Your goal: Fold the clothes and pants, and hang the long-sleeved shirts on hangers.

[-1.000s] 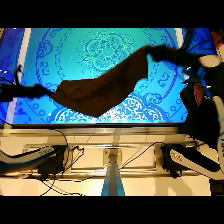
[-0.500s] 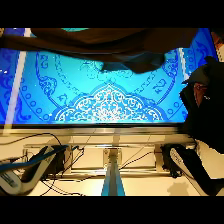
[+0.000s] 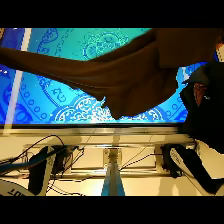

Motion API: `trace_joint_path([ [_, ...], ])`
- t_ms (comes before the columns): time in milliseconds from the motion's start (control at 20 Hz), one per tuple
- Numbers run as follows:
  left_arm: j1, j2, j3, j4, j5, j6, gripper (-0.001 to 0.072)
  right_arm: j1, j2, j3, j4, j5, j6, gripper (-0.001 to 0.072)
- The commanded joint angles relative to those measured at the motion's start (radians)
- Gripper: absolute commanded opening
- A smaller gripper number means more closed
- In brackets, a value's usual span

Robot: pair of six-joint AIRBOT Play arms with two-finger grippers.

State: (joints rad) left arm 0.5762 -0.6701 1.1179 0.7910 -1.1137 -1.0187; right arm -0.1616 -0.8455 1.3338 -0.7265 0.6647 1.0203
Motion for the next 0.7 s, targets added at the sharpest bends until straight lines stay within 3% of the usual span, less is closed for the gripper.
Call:
trace_joint_path([
  [0, -0.129, -0.028, -0.216, 0.013, 0.143, -0.024, 0.0015, 0.044, -0.235, 0.001, -0.002, -0.004, 0.069, 0.0015],
  [150, -0.257, -0.118, -0.420, 0.016, 0.355, -0.013, 0.0015, 0.121, -0.449, 0.002, 0.000, -0.066, 0.069, 0.0015],
  [350, -0.426, -0.282, -0.507, 0.016, 0.499, -0.013, 0.0015, 0.195, -0.659, 0.002, 0.000, -0.341, 0.098, 0.0016],
  [400, -0.467, -0.322, -0.507, 0.016, 0.515, -0.014, 0.0015, 0.192, -0.687, 0.002, -0.001, -0.351, 0.127, 0.0081],
  [450, -0.507, -0.355, -0.507, 0.016, 0.528, -0.014, 0.0015, 0.181, -0.699, 0.002, -0.005, -0.333, 0.143, 0.0307],
  [500, -0.538, -0.377, -0.507, 0.016, 0.536, -0.014, 0.0016, 0.161, -0.699, 0.002, -0.016, -0.292, 0.146, 0.0465],
  [650, -0.588, -0.390, -0.507, 0.016, 0.537, -0.013, 0.0016, 0.048, -0.672, 0.002, -0.060, -0.018, 0.146, 0.0453],
])
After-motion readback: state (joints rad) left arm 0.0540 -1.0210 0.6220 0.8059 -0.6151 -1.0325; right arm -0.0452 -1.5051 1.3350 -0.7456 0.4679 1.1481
